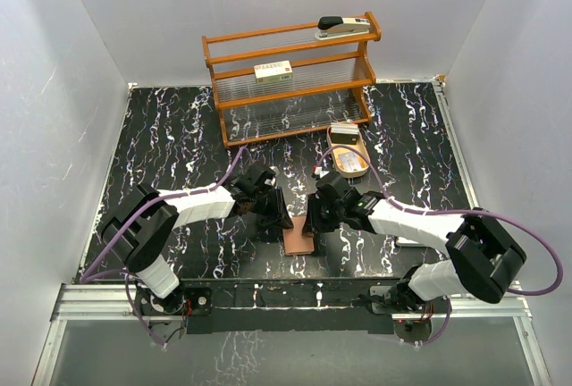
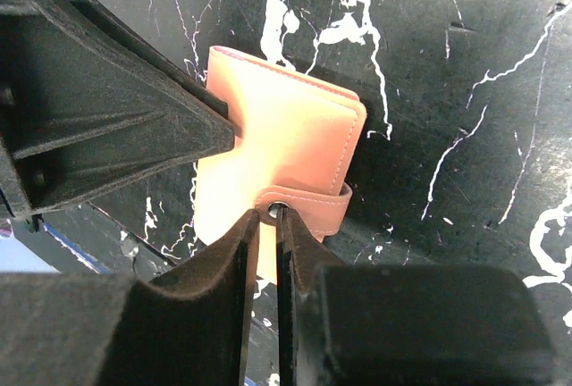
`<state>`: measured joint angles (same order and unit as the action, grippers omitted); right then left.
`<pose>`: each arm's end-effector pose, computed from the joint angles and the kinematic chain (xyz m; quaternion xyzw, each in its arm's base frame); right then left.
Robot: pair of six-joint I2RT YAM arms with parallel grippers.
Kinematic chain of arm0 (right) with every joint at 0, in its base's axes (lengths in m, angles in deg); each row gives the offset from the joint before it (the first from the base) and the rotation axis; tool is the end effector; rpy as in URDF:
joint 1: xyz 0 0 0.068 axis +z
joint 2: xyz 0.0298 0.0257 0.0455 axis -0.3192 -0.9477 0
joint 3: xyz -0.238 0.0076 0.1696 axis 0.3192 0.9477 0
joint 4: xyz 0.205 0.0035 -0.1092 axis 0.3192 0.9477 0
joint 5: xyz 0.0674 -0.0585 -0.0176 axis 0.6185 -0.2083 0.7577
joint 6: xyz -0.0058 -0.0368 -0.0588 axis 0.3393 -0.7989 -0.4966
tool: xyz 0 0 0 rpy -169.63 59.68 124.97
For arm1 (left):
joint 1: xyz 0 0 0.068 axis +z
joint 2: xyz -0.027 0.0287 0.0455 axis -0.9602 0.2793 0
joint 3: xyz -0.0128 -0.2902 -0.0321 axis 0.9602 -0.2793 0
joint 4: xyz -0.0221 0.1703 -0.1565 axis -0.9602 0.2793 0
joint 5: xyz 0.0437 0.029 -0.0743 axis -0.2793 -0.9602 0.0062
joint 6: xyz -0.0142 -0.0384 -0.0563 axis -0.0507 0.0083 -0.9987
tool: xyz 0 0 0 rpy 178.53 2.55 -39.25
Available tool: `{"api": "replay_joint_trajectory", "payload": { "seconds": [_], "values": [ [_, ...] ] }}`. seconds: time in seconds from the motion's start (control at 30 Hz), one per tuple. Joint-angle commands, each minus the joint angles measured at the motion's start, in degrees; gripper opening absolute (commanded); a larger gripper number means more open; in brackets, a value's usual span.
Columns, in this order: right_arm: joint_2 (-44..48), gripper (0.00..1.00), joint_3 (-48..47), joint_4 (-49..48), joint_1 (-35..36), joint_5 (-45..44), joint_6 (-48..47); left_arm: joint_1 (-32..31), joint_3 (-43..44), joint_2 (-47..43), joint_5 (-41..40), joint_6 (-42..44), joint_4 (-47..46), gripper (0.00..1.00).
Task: Put the credit cards into the card holder
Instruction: Close the card holder at the center of the board.
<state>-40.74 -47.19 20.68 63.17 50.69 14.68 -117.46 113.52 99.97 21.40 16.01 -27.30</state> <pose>0.1617 0.1732 0.1978 -0.0821 0.9467 0.2614 0.1694 0.2118 -0.2269 0.1846 -0.0037 0.9277 -0.3533 0.1207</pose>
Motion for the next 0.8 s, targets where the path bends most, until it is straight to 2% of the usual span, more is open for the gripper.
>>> {"api": "replay_joint_trajectory", "payload": {
  "seconds": [0.0,0.77],
  "values": [
    [-0.71,0.12,-0.82,-3.88,-0.19,-0.07,0.23,-0.88,-0.13,0.71,0.59,0.3,0.56,0.19],
    [-3.99,0.1,-1.61,-4.49,-0.1,4.1,-0.65,-1.14,-0.11,0.51,-0.11,-0.21,0.29,0.19]
  ]
}}
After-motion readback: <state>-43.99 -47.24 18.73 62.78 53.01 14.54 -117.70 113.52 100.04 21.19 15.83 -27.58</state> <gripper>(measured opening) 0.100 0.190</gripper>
